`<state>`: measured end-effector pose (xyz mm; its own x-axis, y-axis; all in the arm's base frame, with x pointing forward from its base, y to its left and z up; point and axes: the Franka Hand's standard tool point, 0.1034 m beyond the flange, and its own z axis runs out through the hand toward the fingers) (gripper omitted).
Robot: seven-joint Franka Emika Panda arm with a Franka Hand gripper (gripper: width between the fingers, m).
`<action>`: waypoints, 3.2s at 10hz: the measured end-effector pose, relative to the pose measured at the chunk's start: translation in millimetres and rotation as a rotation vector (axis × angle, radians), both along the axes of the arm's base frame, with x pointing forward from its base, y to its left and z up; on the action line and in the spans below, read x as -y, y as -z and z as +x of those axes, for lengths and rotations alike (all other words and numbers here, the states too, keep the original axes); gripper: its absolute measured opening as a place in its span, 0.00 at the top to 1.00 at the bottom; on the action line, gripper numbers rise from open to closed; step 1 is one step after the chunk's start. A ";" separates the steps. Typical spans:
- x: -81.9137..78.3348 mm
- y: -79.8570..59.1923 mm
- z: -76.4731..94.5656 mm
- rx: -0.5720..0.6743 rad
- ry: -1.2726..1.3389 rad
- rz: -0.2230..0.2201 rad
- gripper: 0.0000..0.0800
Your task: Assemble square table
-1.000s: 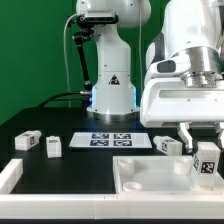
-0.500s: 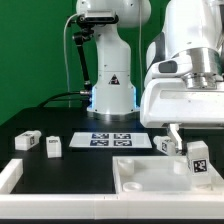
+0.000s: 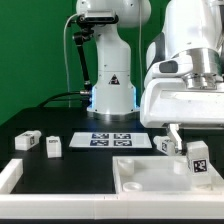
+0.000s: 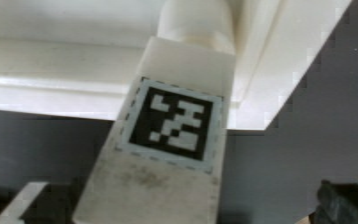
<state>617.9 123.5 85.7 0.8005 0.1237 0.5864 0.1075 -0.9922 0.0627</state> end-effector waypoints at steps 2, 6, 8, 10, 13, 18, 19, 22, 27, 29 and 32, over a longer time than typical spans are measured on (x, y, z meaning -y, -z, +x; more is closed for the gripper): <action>12.1 -3.0 1.6 -0.061 -0.004 -0.019 0.19; 20.7 -14.9 6.0 -0.177 0.027 -0.010 0.19; 15.5 -9.4 0.8 -0.379 0.049 -0.012 0.19; 16.8 -4.3 -1.0 -0.539 0.073 -0.019 0.19; 16.1 4.3 4.5 -0.621 0.136 -0.007 0.19; 12.8 5.8 4.0 -0.612 0.356 0.068 0.63; 13.1 6.1 3.9 -0.610 0.393 0.080 0.64; 12.7 6.8 3.6 -0.597 0.608 0.152 0.64; 4.4 9.8 7.9 -0.484 1.207 0.486 0.64; 4.4 10.4 8.1 -0.492 1.366 0.579 0.64; 4.9 11.4 7.8 -0.499 1.392 0.599 0.64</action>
Offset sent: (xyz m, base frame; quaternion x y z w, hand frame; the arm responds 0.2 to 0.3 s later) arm 0.0092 -0.0091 0.0161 0.0089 -0.1574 0.0254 0.9872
